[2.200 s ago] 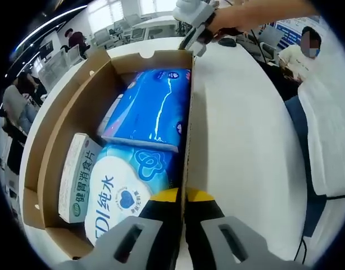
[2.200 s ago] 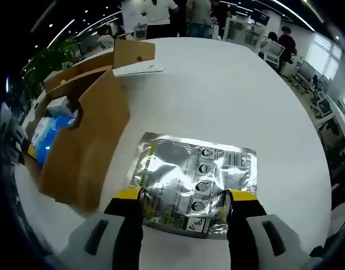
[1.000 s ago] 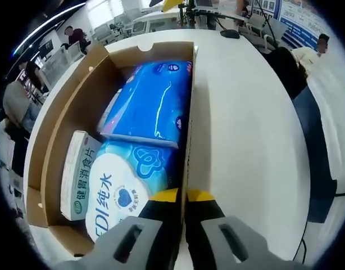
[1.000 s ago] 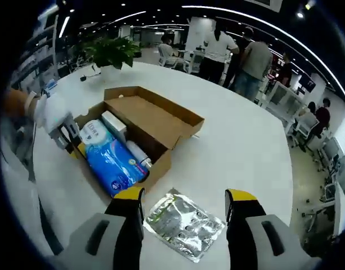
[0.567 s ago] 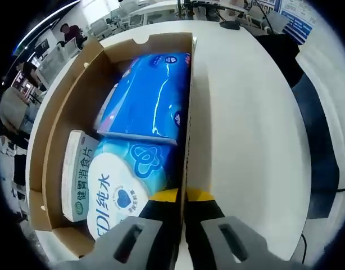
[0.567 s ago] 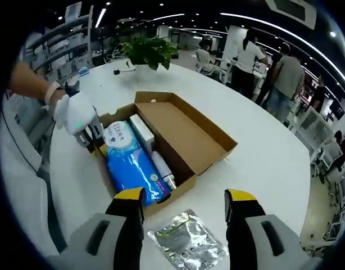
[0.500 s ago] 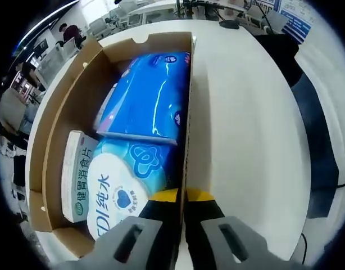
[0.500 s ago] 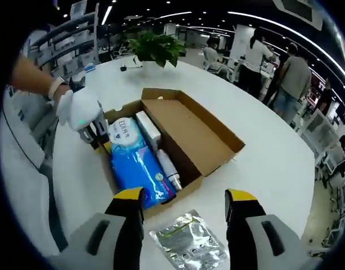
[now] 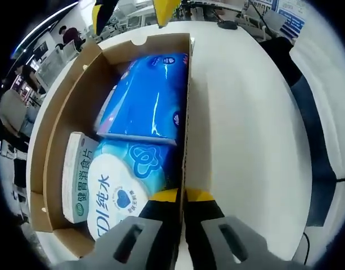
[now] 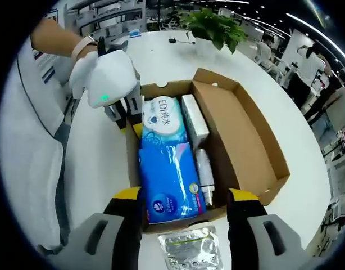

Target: Operate the shoe box by opening the lid, removing the specified soft item, and placing it in the target area until the item is outside and the box remains undamaged.

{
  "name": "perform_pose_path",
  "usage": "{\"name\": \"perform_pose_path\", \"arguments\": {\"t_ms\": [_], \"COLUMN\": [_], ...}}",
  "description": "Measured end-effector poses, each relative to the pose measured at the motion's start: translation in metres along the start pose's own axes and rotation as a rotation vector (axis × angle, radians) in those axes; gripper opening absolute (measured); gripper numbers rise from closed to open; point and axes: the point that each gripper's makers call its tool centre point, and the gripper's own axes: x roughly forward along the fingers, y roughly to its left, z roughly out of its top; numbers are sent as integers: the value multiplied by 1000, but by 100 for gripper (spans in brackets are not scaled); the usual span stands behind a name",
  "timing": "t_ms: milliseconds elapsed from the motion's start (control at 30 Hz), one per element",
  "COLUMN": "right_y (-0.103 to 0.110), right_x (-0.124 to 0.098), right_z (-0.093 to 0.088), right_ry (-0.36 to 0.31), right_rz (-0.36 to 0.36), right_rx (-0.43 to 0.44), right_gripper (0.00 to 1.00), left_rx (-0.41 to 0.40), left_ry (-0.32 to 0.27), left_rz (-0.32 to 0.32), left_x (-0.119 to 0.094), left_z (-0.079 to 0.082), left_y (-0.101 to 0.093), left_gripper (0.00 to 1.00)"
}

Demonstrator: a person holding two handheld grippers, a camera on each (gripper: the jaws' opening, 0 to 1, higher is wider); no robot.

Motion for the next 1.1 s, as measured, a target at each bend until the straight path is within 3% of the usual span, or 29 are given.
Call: {"name": "perform_pose_path", "arguments": {"t_ms": [67, 367, 700, 1100], "right_y": [2, 15, 21, 25], "right_x": [6, 34, 54, 73], "right_z": [-6, -11, -11, -18], "right_ry": [45, 104, 142, 194], "right_rz": [11, 75, 135, 207], "right_rx": [-31, -88, -156, -148], "right_gripper": [62, 64, 59, 62], "left_rx": [-1, 7, 8, -2], "left_ry": [-1, -5, -10, -18], "left_rz": [1, 2, 6, 0], "left_x": [1, 1, 1, 2], "left_z": [0, 1, 2, 2], "left_y": [0, 0, -2, -3], "left_gripper": [1, 1, 1, 1]}}
